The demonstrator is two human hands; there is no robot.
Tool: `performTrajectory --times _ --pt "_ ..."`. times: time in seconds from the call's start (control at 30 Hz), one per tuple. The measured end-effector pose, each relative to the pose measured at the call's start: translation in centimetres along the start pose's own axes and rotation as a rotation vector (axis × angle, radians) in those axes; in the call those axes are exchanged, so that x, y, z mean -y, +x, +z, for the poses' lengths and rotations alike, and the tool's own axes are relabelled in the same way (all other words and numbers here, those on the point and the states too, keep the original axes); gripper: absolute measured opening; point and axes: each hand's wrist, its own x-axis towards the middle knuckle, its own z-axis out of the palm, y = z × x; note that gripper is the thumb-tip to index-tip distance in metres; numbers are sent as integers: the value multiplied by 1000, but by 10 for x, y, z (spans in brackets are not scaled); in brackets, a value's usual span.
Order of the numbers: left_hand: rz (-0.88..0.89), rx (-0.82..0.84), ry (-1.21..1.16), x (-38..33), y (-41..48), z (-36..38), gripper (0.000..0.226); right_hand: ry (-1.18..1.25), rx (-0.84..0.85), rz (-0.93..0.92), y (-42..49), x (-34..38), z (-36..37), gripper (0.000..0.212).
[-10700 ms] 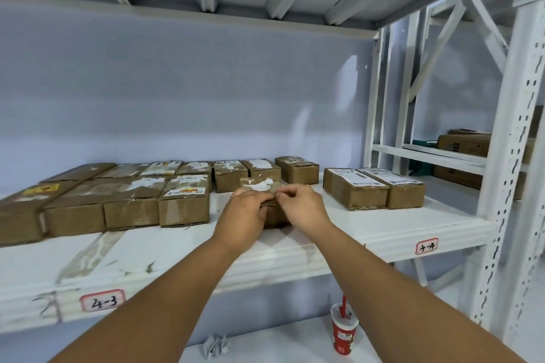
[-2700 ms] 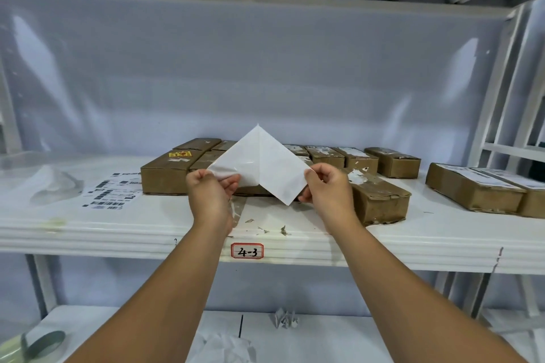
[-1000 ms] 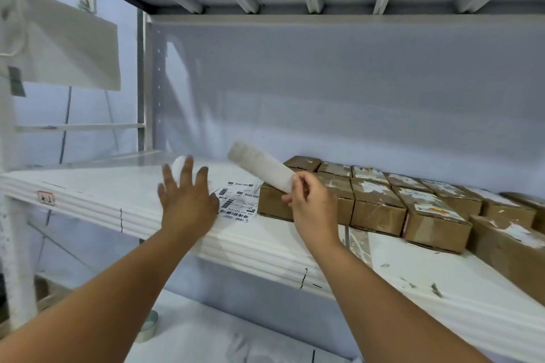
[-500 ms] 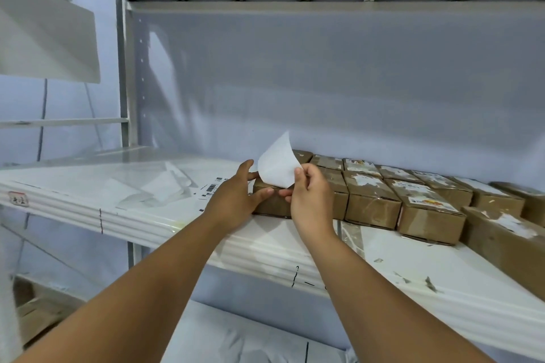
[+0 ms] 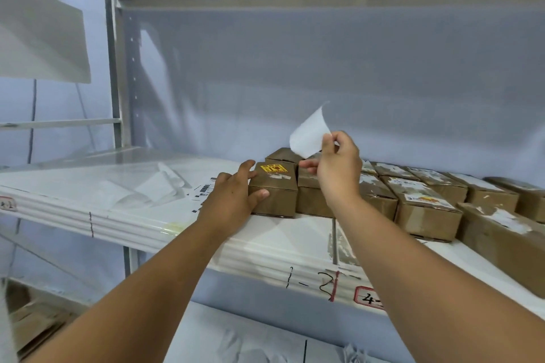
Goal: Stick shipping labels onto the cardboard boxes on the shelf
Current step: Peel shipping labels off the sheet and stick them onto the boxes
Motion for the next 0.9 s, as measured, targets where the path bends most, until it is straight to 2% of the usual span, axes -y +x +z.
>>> performTrajectory --times 0.07,0.17,0.3,0.4,0.5,0.57,0.63,0.7,0.8,0.83,0.9 --pt "28 2 39 -2 -3 0 58 -37 35 -44 -8 -7 -3 18" --pt "51 11 170 -6 -6 -2 59 -16 -4 -32 -16 -16 -6 18" --pt "67 -188 400 -17 -12 -4 45 -11 -57 21 -26 -15 -17 17" --pt "36 -152 357 -19 -14 -4 26 -63 -55 24 -34 -7 -32 16" --pt "20 -46 287 -14 -15 -5 24 -83 -45 11 -41 1 -46 16" --pt "31 -63 236 -20 -19 -6 25 -104 -44 -3 -45 4 -58 15" --pt "19 -158 69 -40 -25 -7 23 -162 -40 -15 -47 7 -68 16" --pt "-64 -215 -283 -77 -33 -8 17 -213 -68 -27 -50 9 -76 18" --pt "-273 -38 -1050 -135 -38 -7 26 -178 -116 -73 -54 10 -81 17" --pt "-322 2 -1192 -148 -37 -5 28 -175 -125 -102 -55 9 -82 16" --pt "-367 39 -1332 -168 -34 2 37 -185 -131 -139 -59 8 -87 17"
